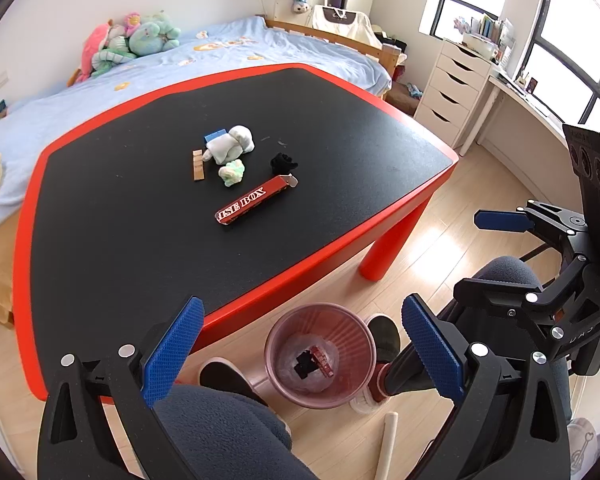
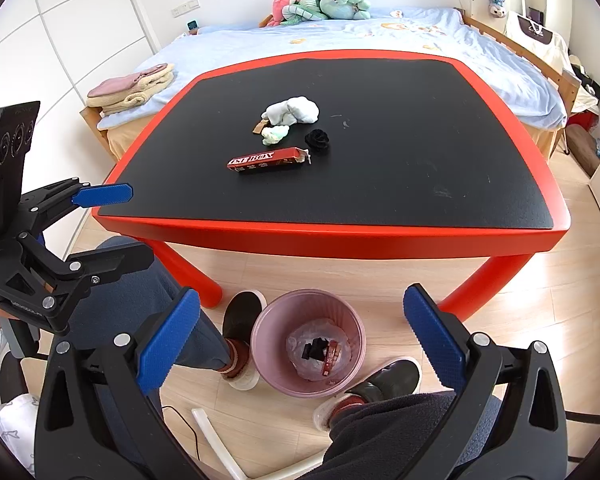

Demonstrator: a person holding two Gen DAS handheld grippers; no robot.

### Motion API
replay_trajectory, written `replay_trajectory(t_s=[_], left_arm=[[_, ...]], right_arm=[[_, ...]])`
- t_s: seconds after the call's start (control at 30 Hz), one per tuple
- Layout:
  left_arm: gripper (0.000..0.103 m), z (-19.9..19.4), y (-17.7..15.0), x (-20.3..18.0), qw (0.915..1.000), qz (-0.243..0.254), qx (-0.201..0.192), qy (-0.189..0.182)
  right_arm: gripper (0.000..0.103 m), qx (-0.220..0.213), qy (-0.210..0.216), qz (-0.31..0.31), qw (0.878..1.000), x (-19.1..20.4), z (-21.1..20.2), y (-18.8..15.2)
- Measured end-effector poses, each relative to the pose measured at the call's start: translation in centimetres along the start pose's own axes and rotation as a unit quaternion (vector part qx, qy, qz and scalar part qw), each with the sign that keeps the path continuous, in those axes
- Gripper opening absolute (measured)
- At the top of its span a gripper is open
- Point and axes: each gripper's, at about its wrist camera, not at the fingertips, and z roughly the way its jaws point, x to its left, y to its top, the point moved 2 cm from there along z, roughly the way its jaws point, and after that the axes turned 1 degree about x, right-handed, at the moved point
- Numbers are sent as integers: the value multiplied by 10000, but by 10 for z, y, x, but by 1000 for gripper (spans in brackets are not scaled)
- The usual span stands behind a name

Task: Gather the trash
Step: 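Move both tools back over the table toward the red box and black sock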

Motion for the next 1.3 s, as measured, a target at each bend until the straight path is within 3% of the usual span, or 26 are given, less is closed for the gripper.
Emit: replay_trajectory(t_s=[0.3,0.67,1.3], left_arm=[[95,1,11,9,10000,50,-8,-10],[95,14,39,30,9996,273,42,-21],[95,82,74,58,9962,710,416,-296]], right_arm=[[100,-63,-61,-96,9999,2,2,21],[100,-113,-106,-216,9996,-3,18,76],[100,349,-123,-196,9991,-22,116,139]])
